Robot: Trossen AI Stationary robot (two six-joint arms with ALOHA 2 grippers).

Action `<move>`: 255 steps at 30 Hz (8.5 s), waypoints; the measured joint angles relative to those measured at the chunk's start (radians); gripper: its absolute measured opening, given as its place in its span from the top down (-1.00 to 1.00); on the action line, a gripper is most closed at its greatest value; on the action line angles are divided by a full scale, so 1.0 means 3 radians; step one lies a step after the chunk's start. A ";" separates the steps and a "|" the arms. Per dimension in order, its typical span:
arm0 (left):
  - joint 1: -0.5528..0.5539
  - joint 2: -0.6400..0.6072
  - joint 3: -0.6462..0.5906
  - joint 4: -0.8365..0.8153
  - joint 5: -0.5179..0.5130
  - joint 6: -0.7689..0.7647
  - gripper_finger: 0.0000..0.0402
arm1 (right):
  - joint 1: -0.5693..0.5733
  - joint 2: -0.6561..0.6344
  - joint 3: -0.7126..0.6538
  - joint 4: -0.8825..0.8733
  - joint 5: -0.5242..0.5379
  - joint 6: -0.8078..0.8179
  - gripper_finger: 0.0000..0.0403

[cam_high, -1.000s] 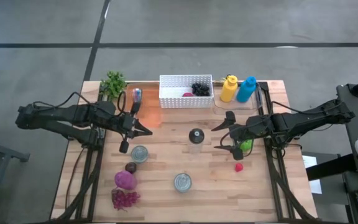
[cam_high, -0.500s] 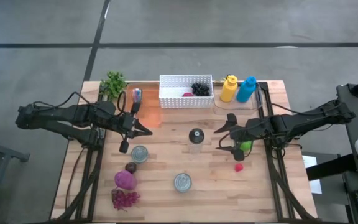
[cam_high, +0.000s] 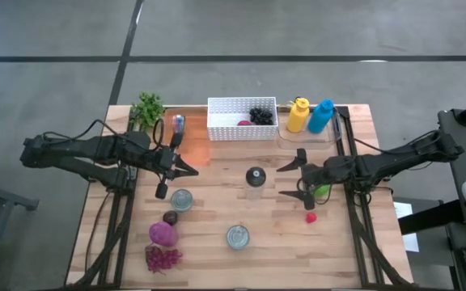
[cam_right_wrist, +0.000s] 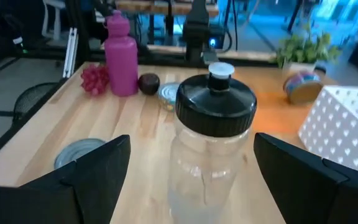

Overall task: Pick & Place Food Item
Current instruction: Put the black water bottle into the transparent bin

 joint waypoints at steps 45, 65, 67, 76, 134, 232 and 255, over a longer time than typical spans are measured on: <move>0.0001 -0.0001 0.0000 -0.0070 0.0001 0.0000 0.88 | -0.0005 0.0552 -0.0329 0.1105 0.0451 0.0077 -0.91; 0.0001 -0.0001 0.0000 -0.0077 0.0000 0.0000 0.88 | -0.0072 0.0684 -0.0348 0.1127 0.0603 0.0153 -0.91; 0.0001 -0.0001 0.0000 -0.0078 0.0000 0.0000 0.88 | -0.0109 0.0734 -0.0344 0.1134 0.0601 0.0166 -0.91; 0.0001 -0.0001 0.0000 -0.0090 0.0001 0.0000 0.88 | -0.0134 0.0999 -0.0239 0.1215 0.0396 0.0327 -0.91; 0.0000 -0.0001 -0.0001 -0.0253 0.0001 -0.0001 0.88 | -0.0367 0.2213 0.0186 0.2284 -0.0142 0.0058 -0.91; 0.0001 0.0000 -0.0003 -0.0268 0.0000 -0.0001 0.88 | -0.0387 0.0011 0.0181 0.0883 0.1560 -0.0097 -0.34; 0.0001 0.0000 -0.0003 -0.0268 0.0000 -0.0001 0.88 | -0.0388 -0.0432 0.0179 0.0479 0.1832 -0.0089 -0.34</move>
